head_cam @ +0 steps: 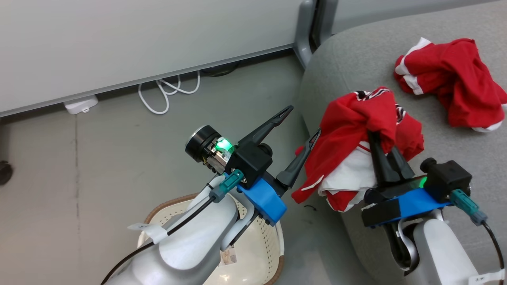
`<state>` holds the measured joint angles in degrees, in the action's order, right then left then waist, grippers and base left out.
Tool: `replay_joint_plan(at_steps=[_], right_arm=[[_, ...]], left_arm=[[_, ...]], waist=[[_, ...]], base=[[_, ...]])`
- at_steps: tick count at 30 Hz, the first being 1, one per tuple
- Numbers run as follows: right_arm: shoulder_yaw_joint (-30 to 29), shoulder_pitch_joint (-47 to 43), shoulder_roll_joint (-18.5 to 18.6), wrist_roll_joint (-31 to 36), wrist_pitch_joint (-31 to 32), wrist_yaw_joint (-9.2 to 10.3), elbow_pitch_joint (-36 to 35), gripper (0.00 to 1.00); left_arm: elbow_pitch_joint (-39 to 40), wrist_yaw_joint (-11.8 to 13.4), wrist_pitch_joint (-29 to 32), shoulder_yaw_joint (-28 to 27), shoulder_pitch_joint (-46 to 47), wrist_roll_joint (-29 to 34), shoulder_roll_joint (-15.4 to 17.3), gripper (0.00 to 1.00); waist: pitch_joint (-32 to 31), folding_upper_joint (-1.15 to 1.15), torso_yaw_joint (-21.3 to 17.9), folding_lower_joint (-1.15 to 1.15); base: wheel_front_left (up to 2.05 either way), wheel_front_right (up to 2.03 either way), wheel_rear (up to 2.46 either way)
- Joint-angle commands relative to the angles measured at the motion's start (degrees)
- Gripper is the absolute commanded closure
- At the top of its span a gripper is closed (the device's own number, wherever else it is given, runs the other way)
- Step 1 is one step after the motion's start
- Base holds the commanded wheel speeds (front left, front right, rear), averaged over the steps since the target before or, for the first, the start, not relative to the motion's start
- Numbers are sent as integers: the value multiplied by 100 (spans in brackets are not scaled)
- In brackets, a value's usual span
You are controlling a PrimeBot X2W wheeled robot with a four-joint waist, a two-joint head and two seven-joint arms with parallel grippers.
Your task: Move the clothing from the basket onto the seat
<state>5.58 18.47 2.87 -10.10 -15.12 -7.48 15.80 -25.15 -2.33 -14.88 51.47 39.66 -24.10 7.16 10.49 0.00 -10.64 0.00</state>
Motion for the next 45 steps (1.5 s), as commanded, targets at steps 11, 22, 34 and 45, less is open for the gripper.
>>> replay_joint_plan(at_steps=[11,22,34,45], right_arm=[[-483,-371,3,30,-4,-3,-227,100],[-653,-393,3,-22,-4,-3,-411,100],[-1086,742,4,265,-4,-3,-1098,100],[-2453,2709,727,377,-4,-2,-1267,100]], left_arm=[[20,-33,-33,85,-109,72,49,0],[37,-34,-36,58,-50,99,45,0],[189,30,-35,-51,246,236,183,0],[356,58,63,-14,772,475,308,0]], waist=[[135,0,-401,0],[202,0,-473,0],[788,0,-432,0],[2016,0,-271,0]], base=[[0,0,0],[0,0,0],[0,0,0],[0,0,0]])
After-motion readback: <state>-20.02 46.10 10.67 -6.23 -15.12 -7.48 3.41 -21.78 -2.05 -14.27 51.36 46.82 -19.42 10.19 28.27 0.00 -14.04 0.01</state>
